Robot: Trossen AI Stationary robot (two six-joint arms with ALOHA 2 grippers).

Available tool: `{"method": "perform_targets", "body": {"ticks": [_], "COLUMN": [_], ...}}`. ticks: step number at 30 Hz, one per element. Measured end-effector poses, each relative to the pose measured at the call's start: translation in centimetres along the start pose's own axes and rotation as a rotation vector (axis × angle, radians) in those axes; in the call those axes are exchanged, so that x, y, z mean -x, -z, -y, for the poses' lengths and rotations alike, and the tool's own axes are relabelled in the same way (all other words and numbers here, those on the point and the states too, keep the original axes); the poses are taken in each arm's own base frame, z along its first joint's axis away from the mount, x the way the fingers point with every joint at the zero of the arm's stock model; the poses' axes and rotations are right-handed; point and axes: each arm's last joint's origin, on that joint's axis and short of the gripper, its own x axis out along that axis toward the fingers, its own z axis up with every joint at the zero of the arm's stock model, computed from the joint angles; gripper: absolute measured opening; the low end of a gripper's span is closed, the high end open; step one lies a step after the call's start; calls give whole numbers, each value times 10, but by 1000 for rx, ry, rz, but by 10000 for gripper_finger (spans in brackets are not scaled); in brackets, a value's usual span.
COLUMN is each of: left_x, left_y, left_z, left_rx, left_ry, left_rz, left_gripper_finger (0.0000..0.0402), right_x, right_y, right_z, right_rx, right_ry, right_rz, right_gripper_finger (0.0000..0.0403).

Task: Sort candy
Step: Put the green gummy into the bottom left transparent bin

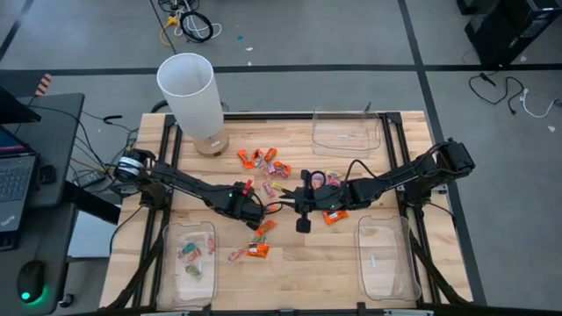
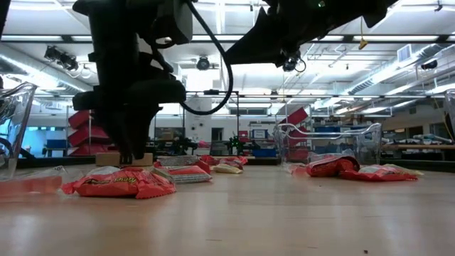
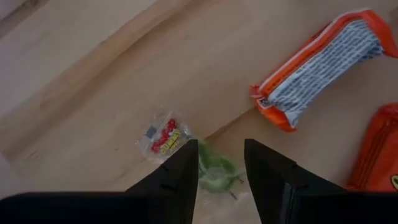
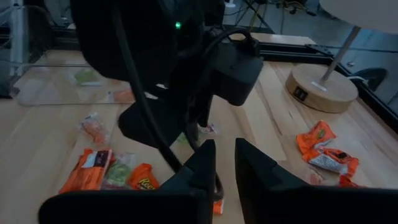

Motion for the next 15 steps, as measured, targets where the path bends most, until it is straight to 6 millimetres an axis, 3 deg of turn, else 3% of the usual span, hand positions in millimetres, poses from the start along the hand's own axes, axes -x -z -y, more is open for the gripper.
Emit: {"method": "perform_targets", "body": {"ticks": [15], "left_x": [-17], "left_y": [8], "left_z": [-10], "left_rx": [60], "left_ry": [-19], "left_rz": [7], "left_gripper_finger": [133], "right_x": [0], "right_y": [0], "right_z": [-1], "right_rx": [30], "right_ry": [-29], "right_rz": [-1], "right_gripper_finger": [52]}}
